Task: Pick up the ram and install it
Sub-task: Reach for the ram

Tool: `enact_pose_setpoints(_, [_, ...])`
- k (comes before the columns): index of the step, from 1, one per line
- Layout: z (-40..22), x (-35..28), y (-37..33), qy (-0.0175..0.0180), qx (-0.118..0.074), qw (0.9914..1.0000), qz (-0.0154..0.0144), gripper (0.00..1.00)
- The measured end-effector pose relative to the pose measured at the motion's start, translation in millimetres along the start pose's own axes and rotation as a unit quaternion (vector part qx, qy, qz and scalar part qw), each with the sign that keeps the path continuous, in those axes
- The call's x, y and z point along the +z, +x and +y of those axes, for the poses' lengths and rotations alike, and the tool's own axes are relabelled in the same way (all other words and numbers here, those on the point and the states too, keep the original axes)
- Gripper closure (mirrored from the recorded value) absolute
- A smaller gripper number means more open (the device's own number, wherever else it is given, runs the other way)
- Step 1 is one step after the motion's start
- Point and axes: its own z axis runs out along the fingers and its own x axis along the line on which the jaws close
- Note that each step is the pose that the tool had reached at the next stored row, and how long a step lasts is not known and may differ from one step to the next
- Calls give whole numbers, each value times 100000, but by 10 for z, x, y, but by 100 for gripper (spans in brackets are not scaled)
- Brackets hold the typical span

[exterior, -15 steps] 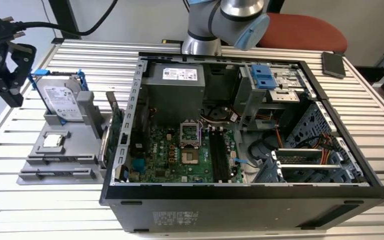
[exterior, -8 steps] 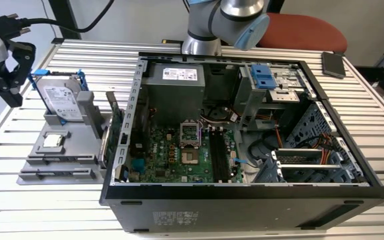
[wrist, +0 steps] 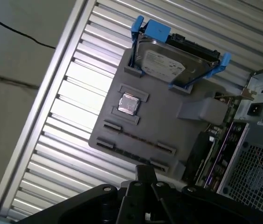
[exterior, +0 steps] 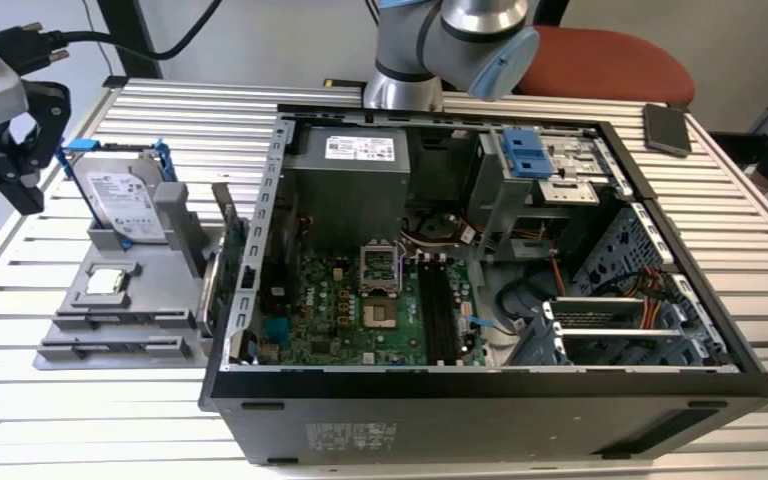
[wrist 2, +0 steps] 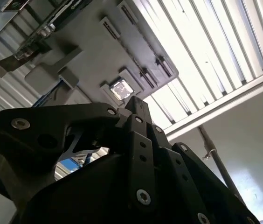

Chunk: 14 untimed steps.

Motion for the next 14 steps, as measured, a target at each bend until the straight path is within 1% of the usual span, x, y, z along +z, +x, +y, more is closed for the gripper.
enact_pose_setpoints(4, [0, 0, 0, -63, -2375, 99972, 114, 100])
enact_pose_setpoints(7, [0, 0, 0, -111, -4156, 99913, 201, 100])
enact_pose_setpoints(9, [0, 0, 0, -144, -5475, 99850, 264, 100])
enact_pose_setpoints(11, [0, 0, 0, -181, -6808, 99767, 327, 100])
enact_pose_setpoints(14, [0, 0, 0, -230, -8726, 99617, 423, 100])
